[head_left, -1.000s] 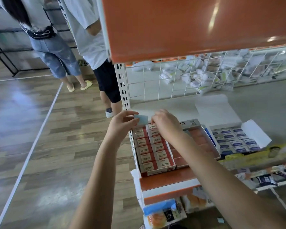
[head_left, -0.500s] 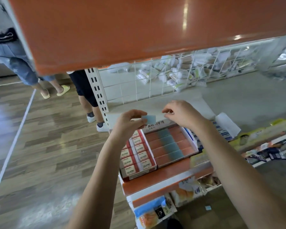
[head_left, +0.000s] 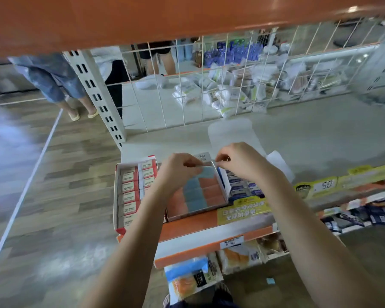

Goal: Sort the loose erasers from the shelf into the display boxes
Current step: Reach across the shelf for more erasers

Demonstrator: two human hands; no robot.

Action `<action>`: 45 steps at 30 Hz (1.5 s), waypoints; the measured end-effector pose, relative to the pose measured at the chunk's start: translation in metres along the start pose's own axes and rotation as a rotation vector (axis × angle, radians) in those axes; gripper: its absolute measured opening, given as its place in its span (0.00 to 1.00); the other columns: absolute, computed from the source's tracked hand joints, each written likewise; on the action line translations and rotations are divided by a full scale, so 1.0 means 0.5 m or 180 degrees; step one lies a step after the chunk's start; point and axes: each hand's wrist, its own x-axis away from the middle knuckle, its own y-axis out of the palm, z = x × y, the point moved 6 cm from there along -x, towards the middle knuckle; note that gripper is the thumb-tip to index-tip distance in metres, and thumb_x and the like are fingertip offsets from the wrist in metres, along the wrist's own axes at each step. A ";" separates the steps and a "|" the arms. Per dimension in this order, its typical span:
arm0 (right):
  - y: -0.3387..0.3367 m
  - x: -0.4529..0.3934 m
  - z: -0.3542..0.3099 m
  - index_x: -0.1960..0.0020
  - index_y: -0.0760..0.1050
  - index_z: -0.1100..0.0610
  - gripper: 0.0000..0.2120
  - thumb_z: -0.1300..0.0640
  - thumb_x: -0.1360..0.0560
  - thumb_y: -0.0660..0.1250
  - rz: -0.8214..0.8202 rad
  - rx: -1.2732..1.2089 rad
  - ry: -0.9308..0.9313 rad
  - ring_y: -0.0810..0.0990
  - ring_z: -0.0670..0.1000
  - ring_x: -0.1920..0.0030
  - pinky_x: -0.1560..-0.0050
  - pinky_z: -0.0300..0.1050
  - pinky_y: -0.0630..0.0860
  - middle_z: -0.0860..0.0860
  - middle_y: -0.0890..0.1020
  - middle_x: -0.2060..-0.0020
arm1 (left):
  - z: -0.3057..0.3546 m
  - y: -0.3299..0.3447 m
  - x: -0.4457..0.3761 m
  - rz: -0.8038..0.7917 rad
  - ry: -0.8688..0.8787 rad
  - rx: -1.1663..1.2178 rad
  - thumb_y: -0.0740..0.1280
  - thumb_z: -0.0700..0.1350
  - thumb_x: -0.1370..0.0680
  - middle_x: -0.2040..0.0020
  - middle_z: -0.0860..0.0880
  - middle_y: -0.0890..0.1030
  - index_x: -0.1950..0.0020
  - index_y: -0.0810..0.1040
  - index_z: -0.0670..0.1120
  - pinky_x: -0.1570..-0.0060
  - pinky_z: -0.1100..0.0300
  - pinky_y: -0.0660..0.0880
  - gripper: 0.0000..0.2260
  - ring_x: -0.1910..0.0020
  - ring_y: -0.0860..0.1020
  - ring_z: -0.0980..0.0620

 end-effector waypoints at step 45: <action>-0.015 -0.009 0.029 0.38 0.74 0.56 0.16 0.49 0.23 0.64 -0.0123 0.0317 -0.0647 0.77 0.50 0.48 0.48 0.44 0.72 0.51 0.79 0.45 | 0.077 0.055 0.000 -0.0483 0.0341 -0.2139 0.66 0.47 0.24 0.53 0.54 0.81 0.51 0.82 0.50 0.48 0.56 0.75 0.06 0.51 0.78 0.52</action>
